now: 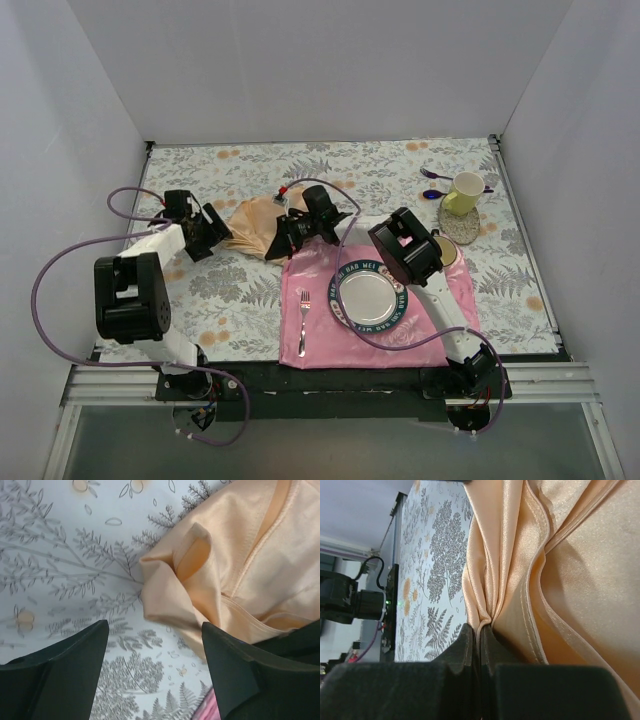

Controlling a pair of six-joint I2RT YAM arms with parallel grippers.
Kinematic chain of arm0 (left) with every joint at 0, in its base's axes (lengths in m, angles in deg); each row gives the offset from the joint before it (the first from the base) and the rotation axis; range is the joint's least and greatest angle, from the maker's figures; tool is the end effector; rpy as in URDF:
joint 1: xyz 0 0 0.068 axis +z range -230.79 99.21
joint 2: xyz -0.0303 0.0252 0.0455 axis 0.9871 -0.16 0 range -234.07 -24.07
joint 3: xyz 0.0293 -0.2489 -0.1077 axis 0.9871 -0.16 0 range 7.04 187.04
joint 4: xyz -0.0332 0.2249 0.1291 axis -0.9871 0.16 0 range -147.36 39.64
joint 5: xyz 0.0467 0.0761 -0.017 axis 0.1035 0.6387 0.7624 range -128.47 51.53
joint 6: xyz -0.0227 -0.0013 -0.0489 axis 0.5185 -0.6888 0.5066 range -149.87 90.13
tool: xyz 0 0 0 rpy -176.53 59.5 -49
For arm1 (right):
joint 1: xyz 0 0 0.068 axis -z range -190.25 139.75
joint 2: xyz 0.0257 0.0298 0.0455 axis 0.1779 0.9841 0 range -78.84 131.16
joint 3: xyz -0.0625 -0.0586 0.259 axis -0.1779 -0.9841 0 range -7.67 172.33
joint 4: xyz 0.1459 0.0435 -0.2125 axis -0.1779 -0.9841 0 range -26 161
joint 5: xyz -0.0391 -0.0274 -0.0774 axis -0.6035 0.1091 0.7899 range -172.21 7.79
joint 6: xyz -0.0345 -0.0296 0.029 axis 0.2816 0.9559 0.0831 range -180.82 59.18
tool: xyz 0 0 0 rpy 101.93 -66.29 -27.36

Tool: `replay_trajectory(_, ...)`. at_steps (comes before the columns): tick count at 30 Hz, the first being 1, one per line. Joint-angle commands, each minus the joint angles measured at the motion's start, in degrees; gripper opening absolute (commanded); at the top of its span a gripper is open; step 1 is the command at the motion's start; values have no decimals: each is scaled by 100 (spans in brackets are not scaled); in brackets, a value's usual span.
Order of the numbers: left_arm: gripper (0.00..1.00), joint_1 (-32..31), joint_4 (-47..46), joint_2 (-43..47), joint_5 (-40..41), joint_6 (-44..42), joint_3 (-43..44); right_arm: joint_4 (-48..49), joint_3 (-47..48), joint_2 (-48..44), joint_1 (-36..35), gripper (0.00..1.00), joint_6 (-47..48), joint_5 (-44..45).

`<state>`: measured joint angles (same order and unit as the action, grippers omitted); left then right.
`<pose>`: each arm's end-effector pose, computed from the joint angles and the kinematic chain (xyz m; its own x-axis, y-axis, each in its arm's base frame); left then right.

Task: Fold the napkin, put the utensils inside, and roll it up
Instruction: Roll the napkin with the utensil

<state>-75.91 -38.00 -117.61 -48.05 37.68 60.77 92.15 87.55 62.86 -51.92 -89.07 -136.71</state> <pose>0.3182 0.0213 0.1725 -0.3276 -0.9427 -0.0636 -0.7903 0.3103 -0.5284 0.3728 0.3706 0.1003 -0.7244 -0.2769 -0.6313 -0.6730 0.0859 0.7346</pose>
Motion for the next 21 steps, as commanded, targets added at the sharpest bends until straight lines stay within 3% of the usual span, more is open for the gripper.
replay_trajectory(1,76,48,148,1151,-113,635,-406,749,-232,129,-52,1,-909,-52)
replay_trajectory(6,74,39,-422,1619,-772,1611,-1092,1540,-416,173,10,1,-1612,-96)
replay_trajectory(12,76,-5,-1266,847,-1616,2604,-1470,1717,-452,226,80,1,-1737,-122)
replay_trajectory(21,74,-189,-1856,-50,-1388,2860,-1155,1726,-426,269,80,1,-1719,-192)
